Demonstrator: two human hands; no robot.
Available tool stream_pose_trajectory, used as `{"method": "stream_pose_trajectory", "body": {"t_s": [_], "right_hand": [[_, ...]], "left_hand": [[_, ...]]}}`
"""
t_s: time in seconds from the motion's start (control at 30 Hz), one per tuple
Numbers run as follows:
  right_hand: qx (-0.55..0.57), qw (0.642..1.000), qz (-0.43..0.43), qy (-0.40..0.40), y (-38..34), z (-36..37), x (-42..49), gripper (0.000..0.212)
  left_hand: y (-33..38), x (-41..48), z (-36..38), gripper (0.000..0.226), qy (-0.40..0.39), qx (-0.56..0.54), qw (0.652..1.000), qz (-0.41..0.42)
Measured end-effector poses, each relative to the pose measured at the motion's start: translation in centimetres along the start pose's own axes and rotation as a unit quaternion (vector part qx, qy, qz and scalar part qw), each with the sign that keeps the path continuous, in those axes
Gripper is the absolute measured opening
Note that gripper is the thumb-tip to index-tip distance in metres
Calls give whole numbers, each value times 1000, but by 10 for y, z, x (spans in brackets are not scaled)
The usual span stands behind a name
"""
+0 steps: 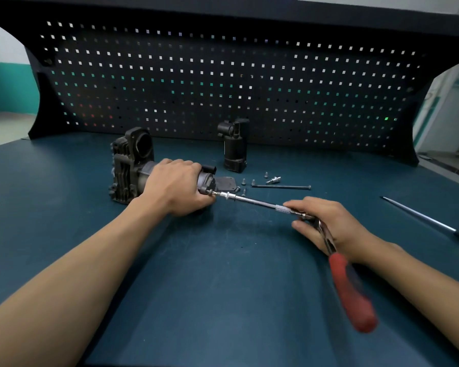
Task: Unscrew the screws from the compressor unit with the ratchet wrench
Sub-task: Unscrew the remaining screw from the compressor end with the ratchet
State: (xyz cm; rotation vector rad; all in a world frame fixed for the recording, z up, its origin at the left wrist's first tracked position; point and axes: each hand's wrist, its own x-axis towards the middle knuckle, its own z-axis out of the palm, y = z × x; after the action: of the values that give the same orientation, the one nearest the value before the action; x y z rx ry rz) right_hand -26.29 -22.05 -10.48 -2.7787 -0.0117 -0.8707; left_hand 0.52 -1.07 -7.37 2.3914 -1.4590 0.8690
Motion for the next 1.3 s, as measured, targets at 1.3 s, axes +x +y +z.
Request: {"method": "stream_pose_trajectory", "body": {"t_s": [1.3], "right_hand": [[163, 974, 152, -45, -14, -7, 3, 17]], "left_hand": [[3, -2, -2, 54, -7, -1, 1000, -25]]}}
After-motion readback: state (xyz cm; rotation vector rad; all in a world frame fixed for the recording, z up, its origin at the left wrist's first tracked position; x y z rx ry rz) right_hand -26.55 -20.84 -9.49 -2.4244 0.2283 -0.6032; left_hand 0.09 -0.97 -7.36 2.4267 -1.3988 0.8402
